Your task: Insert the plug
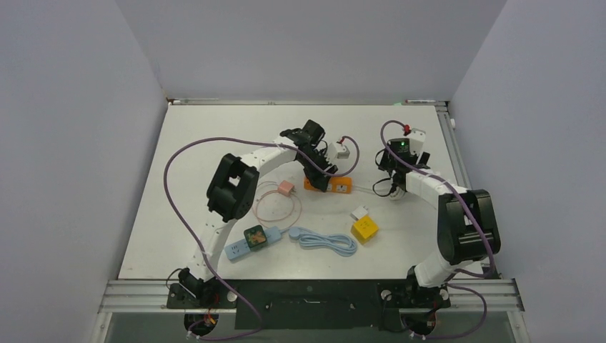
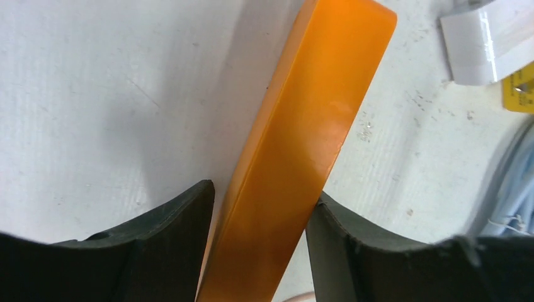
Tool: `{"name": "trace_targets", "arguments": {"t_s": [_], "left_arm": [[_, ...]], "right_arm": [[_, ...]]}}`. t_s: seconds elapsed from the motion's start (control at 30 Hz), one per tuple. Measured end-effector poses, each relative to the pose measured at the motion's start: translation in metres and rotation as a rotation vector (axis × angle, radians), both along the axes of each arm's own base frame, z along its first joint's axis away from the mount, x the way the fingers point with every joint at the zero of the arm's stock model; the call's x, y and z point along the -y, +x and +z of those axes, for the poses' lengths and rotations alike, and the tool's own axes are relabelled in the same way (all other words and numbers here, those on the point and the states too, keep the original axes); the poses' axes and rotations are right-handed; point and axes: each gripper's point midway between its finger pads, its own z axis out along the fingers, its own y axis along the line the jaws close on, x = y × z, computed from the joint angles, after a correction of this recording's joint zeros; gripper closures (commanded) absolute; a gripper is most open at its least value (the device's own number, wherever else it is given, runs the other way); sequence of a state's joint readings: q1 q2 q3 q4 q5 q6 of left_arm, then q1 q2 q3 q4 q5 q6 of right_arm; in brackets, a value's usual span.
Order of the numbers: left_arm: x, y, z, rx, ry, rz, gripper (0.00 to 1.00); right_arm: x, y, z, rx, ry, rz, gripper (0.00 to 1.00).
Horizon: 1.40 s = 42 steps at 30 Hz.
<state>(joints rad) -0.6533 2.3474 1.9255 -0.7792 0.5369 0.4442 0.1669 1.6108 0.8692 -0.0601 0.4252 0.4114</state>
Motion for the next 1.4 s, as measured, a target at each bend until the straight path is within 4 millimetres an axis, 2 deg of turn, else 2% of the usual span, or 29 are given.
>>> {"name": "trace_targets", "arguments": {"t_s": [0.1,0.3,0.4,0.5,0.63,0.8,0.97,1.03,1.2,1.23,1.27,1.33,1.4], "left_arm": [[0.001,0.01,-0.001,0.054,-0.011,0.012,0.49],[0.004,0.016,0.003,-0.055,-0.092,0.061,0.75],[0.002,0.014,0.005,-0.128,-0.131,0.062,0.77],[-0.003,-0.001,0.006,-0.21,-0.136,0.053,0.74],[-0.001,-0.029,0.006,-0.313,-0.135,0.001,0.71],[0.0,-0.046,0.007,-0.37,-0.126,-0.018,0.72],[0.001,-0.047,0.006,-0.444,-0.152,0.021,0.72],[0.001,-0.046,0.006,-0.477,-0.167,0.042,0.71],[0.0,-0.044,0.006,-0.525,-0.191,0.066,0.69],[0.0,-0.044,0.006,-0.531,-0.193,0.069,0.68],[0.0,-0.044,0.006,-0.534,-0.195,0.07,0.67],[0.0,-0.044,0.006,-0.538,-0.197,0.072,0.67],[0.0,-0.045,0.006,-0.541,-0.201,0.072,0.68]], "right_arm": [[-0.006,0.004,0.015,0.049,0.06,0.016,0.21],[-0.024,0.011,0.056,0.163,0.169,0.071,0.21],[-0.042,0.011,0.071,0.203,0.245,0.147,0.21],[-0.073,0.001,0.08,0.255,0.361,0.3,0.2],[-0.121,-0.021,0.069,0.221,0.516,0.562,0.2],[-0.164,-0.028,0.048,0.115,0.68,0.763,0.28],[-0.185,-0.038,0.034,0.033,0.782,0.797,0.35],[-0.19,-0.045,0.038,0.037,0.787,0.811,0.44],[-0.197,-0.066,0.057,0.097,0.823,0.827,0.6],[-0.198,-0.065,0.058,0.103,0.831,0.825,0.6],[-0.2,-0.064,0.056,0.101,0.84,0.822,0.53],[-0.201,-0.061,0.046,0.078,0.862,0.796,0.31],[-0.2,-0.06,0.028,0.031,0.874,0.749,0.26]]}}
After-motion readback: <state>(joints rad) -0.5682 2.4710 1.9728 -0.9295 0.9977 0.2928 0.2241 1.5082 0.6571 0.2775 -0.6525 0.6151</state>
